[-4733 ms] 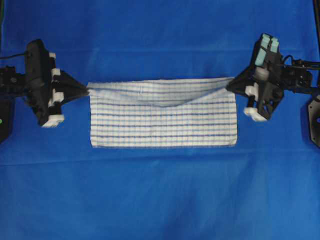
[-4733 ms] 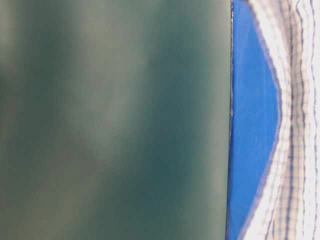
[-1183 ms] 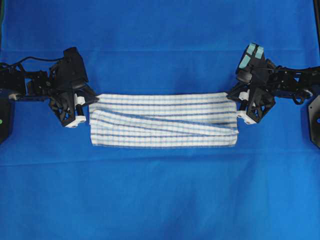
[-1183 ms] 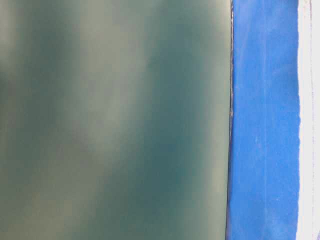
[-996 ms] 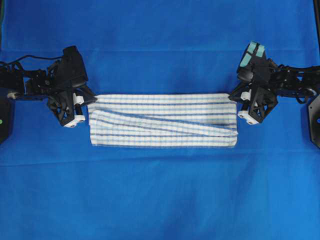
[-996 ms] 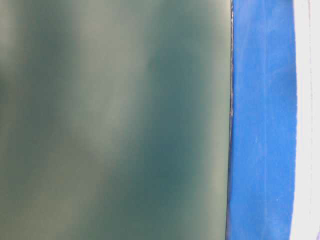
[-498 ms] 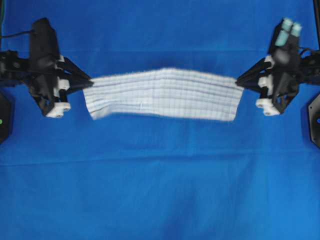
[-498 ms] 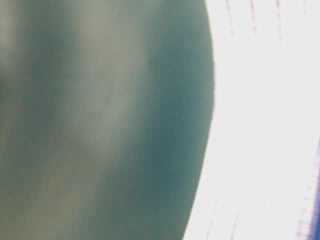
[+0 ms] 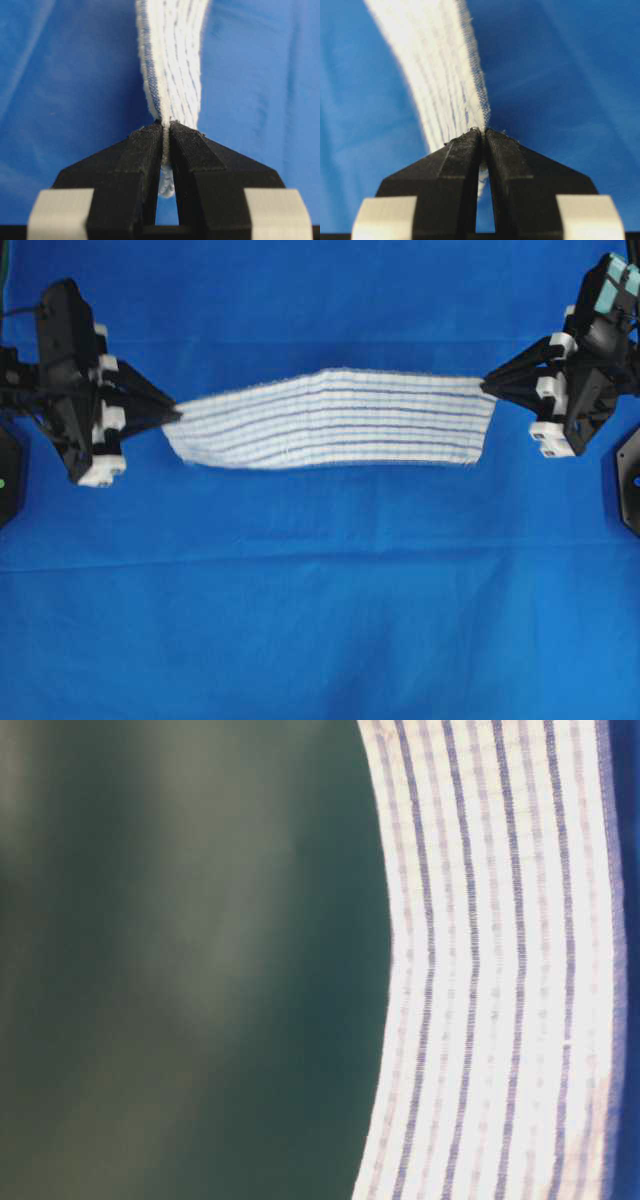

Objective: Fold the blue towel.
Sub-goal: 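Lift the strip by both ends and rotate it vertical, then lay the strip down vertically and open both grippers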

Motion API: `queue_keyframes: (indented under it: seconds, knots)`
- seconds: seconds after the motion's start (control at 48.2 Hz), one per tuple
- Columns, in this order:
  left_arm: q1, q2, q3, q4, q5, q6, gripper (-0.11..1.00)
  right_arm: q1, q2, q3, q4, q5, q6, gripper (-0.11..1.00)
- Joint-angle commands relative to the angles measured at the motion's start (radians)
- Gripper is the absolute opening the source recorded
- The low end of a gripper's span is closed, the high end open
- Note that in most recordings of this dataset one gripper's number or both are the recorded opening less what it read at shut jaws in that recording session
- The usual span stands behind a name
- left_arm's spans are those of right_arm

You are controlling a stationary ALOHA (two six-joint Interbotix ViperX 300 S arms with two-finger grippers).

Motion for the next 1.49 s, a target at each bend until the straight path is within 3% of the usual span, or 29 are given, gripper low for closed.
queue_keyframes:
  seconds: [0.0, 0.291, 0.519, 0.955, 1.121, 1.474]
  knots:
    - [-0.038, 0.029, -0.038, -0.003, -0.029, -0.002, 0.03, -0.029, 0.026, -0.031, -0.002, -0.055, 0.000, 0.07]
    - [-0.164, 0.206, -0.155, -0.002, -0.120, 0.000, 0.03, -0.164, 0.161, -0.124, -0.009, -0.141, -0.008, 0.07]
    - [-0.245, 0.337, -0.288, 0.000, -0.129, 0.014, 0.03, -0.224, 0.284, -0.229, -0.054, -0.189, -0.025, 0.07]
    - [-0.279, 0.545, -0.512, 0.005, -0.137, 0.025, 0.03, -0.281, 0.506, -0.465, -0.166, -0.195, -0.029, 0.07]
    - [-0.281, 0.626, -0.595, 0.005, -0.164, 0.025, 0.03, -0.281, 0.555, -0.529, -0.183, -0.187, -0.028, 0.07]
    - [-0.281, 0.716, -0.707, 0.008, -0.178, 0.026, 0.03, -0.284, 0.540, -0.506, -0.184, -0.170, -0.029, 0.07]
